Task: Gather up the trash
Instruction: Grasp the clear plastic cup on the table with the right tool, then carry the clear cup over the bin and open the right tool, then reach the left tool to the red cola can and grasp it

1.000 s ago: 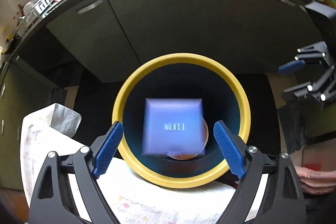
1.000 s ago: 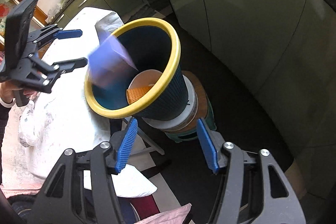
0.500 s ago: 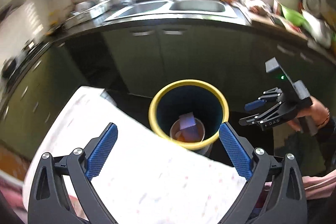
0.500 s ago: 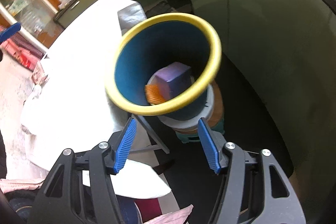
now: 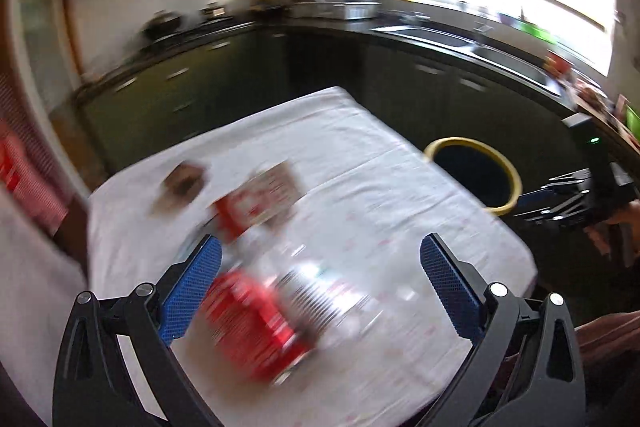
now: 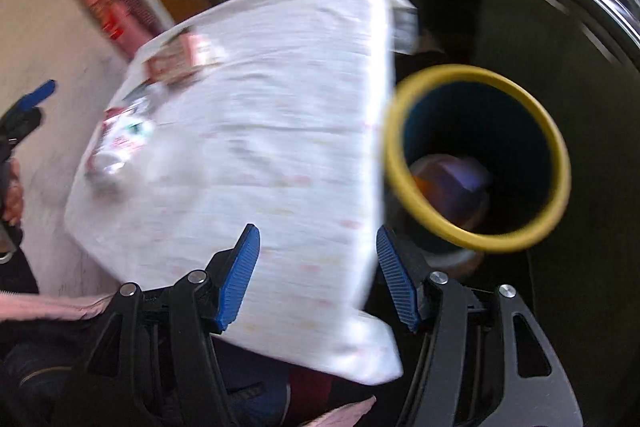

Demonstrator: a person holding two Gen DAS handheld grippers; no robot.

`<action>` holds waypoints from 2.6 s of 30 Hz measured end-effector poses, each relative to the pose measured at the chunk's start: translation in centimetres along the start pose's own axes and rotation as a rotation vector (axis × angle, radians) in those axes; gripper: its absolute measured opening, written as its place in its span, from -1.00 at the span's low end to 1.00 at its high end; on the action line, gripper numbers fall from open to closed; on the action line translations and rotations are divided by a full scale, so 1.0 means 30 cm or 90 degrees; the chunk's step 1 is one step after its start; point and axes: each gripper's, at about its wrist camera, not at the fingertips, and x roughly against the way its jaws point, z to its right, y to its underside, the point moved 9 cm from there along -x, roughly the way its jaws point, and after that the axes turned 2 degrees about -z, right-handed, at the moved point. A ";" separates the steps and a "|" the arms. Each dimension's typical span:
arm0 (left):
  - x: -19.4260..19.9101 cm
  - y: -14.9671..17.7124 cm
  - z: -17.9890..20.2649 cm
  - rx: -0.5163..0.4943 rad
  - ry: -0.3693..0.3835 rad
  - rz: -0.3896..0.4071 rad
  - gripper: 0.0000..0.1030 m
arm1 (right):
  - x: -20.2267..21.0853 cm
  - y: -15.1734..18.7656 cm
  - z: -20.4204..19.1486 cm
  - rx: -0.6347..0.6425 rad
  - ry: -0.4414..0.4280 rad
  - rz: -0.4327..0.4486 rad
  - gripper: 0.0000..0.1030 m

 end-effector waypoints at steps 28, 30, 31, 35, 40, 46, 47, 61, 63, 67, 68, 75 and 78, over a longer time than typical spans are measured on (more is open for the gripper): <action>0.080 0.356 -0.296 0.146 -0.074 -0.025 0.91 | -0.186 -0.068 -0.435 0.182 -0.090 -0.055 -0.91; 0.074 0.355 -0.290 0.145 -0.073 -0.027 0.90 | -0.175 -0.065 -0.436 0.184 -0.082 -0.044 -0.91; 0.072 0.354 -0.286 0.143 -0.074 -0.027 0.90 | -0.163 -0.065 -0.434 0.183 -0.077 -0.035 -0.91; 0.072 0.352 -0.269 0.137 -0.075 -0.026 0.90 | -0.100 -0.067 -0.412 0.176 -0.047 0.000 -0.91; 0.081 0.340 -0.241 0.126 -0.072 -0.021 0.91 | 0.012 -0.097 -0.270 0.121 0.012 0.059 -0.91; 0.072 0.333 -0.206 0.111 -0.070 -0.024 0.91 | 0.052 -0.109 0.083 -0.002 0.135 0.062 -0.91; 0.069 0.332 -0.201 0.110 -0.069 -0.025 0.91 | 0.041 -0.108 0.141 -0.020 0.154 0.052 -0.91; 0.031 0.311 -0.148 0.085 -0.072 -0.042 0.91 | -0.142 -0.114 0.553 -0.141 0.238 -0.055 -0.53; 0.025 0.311 -0.147 0.085 -0.072 -0.044 0.91 | -0.124 -0.111 0.564 -0.143 0.258 -0.046 -0.47; 0.013 0.310 -0.151 0.085 -0.079 -0.046 0.91 | -0.073 -0.089 0.528 -0.132 0.268 -0.018 -0.44; 0.011 0.311 -0.154 0.086 -0.081 -0.046 0.91 | -0.061 -0.080 0.508 -0.125 0.270 -0.012 -0.41; -0.022 0.300 -0.163 0.087 -0.094 -0.056 0.91 | -0.025 -0.040 0.386 -0.091 0.246 0.004 -0.33; -0.049 0.284 -0.170 0.091 -0.101 -0.065 0.91 | -0.032 -0.056 0.348 -0.075 0.235 0.008 -0.32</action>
